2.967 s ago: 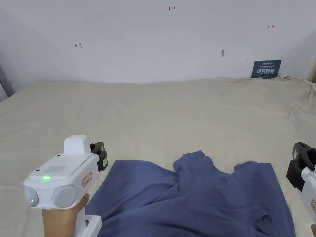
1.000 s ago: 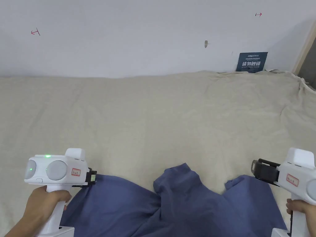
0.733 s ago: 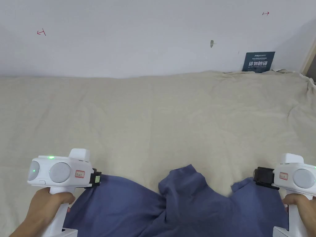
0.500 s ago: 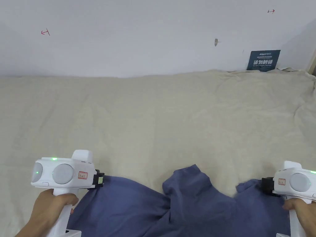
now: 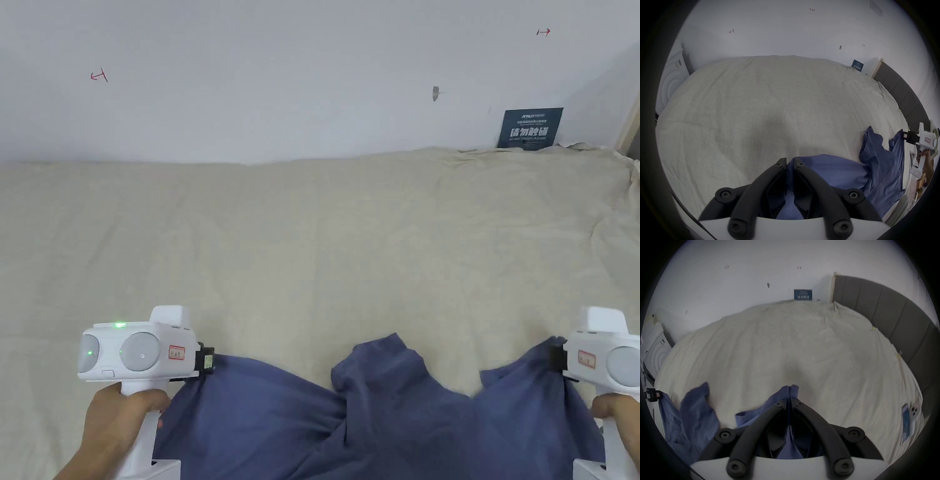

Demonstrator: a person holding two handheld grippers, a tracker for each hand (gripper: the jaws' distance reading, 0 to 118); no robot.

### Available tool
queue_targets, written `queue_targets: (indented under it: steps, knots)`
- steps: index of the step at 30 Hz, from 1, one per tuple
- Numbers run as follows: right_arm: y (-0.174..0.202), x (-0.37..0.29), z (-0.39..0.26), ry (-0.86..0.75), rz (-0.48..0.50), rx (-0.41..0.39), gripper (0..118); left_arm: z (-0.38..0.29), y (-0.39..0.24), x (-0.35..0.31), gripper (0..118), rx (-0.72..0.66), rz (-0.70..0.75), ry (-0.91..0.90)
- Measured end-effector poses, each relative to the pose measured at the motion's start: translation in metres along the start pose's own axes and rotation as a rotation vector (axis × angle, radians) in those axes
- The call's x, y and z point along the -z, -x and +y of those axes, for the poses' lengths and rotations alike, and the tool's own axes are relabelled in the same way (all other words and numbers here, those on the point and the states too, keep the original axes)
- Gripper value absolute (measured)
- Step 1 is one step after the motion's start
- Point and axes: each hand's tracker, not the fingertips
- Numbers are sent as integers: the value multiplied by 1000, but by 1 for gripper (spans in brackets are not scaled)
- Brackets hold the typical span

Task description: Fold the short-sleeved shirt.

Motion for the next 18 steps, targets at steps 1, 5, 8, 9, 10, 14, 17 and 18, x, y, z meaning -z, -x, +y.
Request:
queue_targets:
  steps: [1,5,8,9,10,14,17,18]
  knots:
    - [0,-9,7,-29,9,-2,3,3,2,-1,5,-9,12,-10]
    - [-1,-41,36,-142,37,-7,3,19,5,-17,5,-60,32,-77]
    - [-7,-60,61,-239,58,-13,3,35,8,-42,5,-79,43,-157]
    - [-7,-71,70,-268,60,-19,3,41,10,-53,5,-89,39,-182]
    - [-7,-80,79,-304,67,-25,3,47,12,-65,5,-100,29,-214]
    - [-8,-113,113,-422,86,-32,3,72,16,-110,5,-100,27,-316]
    - [-6,-139,139,-520,83,-42,3,93,14,-148,5,-85,36,-406]
    - [-5,-147,148,-550,79,-45,3,101,13,-160,5,-85,37,-441]
